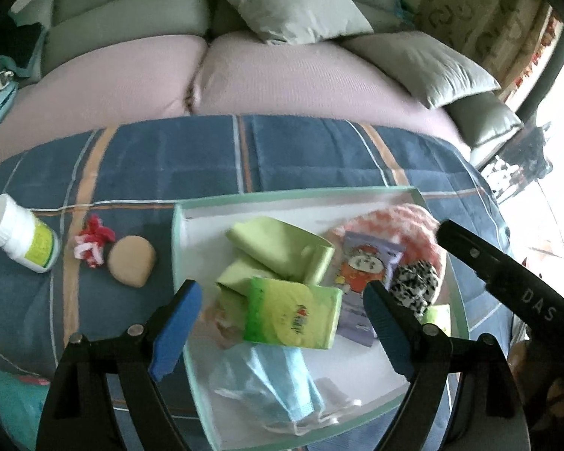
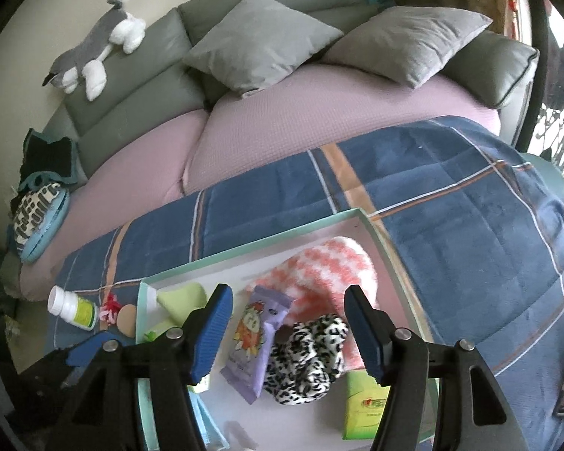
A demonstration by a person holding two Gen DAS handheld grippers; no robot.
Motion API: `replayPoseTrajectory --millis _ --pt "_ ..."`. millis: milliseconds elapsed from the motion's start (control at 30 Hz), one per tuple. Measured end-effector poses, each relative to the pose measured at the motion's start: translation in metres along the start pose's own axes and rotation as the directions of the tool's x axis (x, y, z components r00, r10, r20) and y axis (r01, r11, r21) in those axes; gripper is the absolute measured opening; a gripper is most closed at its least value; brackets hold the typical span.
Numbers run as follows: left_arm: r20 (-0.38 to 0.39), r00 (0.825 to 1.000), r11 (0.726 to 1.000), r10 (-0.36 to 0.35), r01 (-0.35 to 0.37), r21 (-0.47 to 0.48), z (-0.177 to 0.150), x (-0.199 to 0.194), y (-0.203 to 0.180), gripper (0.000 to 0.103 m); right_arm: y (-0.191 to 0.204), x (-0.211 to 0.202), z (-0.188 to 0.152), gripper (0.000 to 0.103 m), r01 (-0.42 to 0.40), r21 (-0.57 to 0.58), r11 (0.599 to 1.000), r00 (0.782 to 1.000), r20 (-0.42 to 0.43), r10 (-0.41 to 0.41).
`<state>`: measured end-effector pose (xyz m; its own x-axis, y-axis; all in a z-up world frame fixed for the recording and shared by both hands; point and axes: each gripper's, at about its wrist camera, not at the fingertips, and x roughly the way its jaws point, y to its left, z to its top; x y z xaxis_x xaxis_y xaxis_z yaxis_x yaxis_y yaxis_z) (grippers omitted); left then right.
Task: Organize soft objects
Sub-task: 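Move both grippers back toward the sponge and plush toy beside the tray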
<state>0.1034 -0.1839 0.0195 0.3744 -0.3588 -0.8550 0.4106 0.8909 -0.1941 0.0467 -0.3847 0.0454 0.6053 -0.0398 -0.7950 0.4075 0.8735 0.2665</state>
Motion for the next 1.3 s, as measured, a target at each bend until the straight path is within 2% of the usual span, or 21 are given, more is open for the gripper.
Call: replayPoseTrajectory --millis 167,367,667,867,900,967,1200,1267,1300 --pt "0.036 0.999 0.997 0.039 -0.037 -0.065 0.004 -0.008 0.026 0.088 -0.008 0.001 0.001 0.065 0.007 0.022 1.0 1.0 -0.002 -0.007" --pt "0.085 0.992 0.985 0.096 -0.082 -0.154 0.006 -0.02 0.063 0.088 0.002 0.004 -0.002 0.068 0.008 -0.009 1.0 1.0 -0.011 -0.008" --pt "0.114 0.971 0.94 0.209 -0.168 -0.297 -0.001 -0.037 0.124 0.088 0.042 0.015 -0.013 0.074 -0.027 -0.098 0.995 0.999 -0.035 0.024" --pt "0.121 0.967 0.914 0.226 -0.167 -0.37 -0.006 -0.047 0.152 0.092 0.082 0.023 -0.026 0.075 -0.061 -0.184 0.981 0.997 -0.057 0.052" --pt "0.124 0.965 0.91 0.231 -0.17 -0.377 -0.007 -0.051 0.155 0.094 0.09 0.024 -0.029 0.077 -0.063 -0.206 0.977 0.997 -0.06 0.051" --pt "0.133 0.962 0.904 0.237 -0.169 -0.393 -0.008 -0.056 0.161 0.096 0.104 0.026 -0.035 0.087 -0.07 -0.242 0.968 0.997 -0.061 0.056" --pt "0.156 0.955 0.884 0.254 -0.164 -0.439 -0.012 -0.07 0.176 0.097 0.137 0.029 -0.051 0.091 -0.093 -0.321 0.942 0.995 -0.062 0.077" --pt "0.15 0.954 0.878 0.261 -0.17 -0.448 -0.014 -0.07 0.179 0.097 0.141 0.031 -0.053 0.103 -0.091 -0.327 0.941 0.995 -0.062 0.075" --pt "0.146 0.953 0.874 0.266 -0.175 -0.454 -0.015 -0.07 0.181 0.097 0.142 0.031 -0.054 0.103 -0.092 -0.328 0.94 0.995 -0.058 0.077"
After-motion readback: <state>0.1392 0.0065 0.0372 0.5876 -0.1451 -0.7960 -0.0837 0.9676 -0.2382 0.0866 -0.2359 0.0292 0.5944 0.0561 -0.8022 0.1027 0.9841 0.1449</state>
